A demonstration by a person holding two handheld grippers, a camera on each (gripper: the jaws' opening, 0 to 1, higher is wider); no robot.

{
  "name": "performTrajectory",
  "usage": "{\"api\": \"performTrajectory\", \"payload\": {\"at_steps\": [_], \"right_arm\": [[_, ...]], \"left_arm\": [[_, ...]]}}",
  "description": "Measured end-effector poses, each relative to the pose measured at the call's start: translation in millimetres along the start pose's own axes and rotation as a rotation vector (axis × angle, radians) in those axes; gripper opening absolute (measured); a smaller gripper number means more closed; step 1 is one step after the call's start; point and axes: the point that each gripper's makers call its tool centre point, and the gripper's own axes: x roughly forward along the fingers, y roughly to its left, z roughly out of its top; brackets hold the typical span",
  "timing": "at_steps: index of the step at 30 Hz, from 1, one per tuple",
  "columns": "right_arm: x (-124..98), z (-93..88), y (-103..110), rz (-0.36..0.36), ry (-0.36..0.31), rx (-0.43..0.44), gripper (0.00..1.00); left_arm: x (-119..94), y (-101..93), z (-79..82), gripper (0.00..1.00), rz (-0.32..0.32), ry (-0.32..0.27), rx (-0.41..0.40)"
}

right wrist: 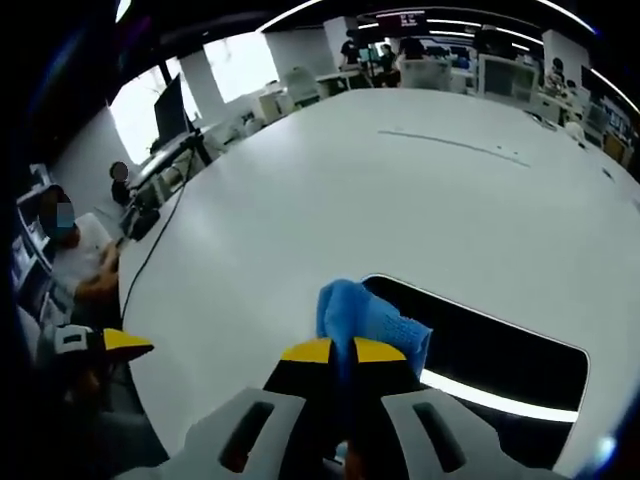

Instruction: Wipe the mirror surface with the cleaning cloth until all visible marks leave the cleaned area.

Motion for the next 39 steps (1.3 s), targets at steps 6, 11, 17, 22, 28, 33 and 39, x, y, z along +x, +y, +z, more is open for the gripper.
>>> {"api": "performTrajectory", "payload": {"at_steps": [6, 11, 17, 22, 28, 33, 39], "right_arm": [[-0.7, -2.6, 2.5, 0.003, 0.007, 0.02, 0.01], [-3.3, -5.4, 6.6, 0.013, 0.009, 0.035, 0.01], [-5.1, -9.4, 9.7, 0.019, 0.004, 0.041, 0.01], [-4.3, -8.6, 8.5, 0.028, 0.008, 0.051, 0.01], [-4.4, -8.8, 8.7, 0.027, 0.01, 0.044, 0.01], [-3.5, -8.9, 7.5, 0.03, 0.013, 0.045, 0.01], [-6.3, -9.4, 5.9, 0.018, 0.016, 0.041, 0.01]], "left_arm": [[-0.3, 0.4, 0.1, 1.0, 0.002, -0.002, 0.0], [-0.3, 0.6, 0.2, 1.0, 0.002, -0.004, -0.001], [-0.2, 0.9, 0.2, 0.99, 0.003, -0.005, -0.003], [-0.4, 1.2, 0.3, 0.99, 0.004, -0.006, -0.004], [-0.1, 0.8, -0.1, 0.99, 0.002, -0.003, -0.002], [-0.3, 1.9, -0.2, 0.99, 0.007, -0.004, -0.004], [-0.6, 2.5, -0.4, 0.99, 0.01, -0.003, -0.005]]}}
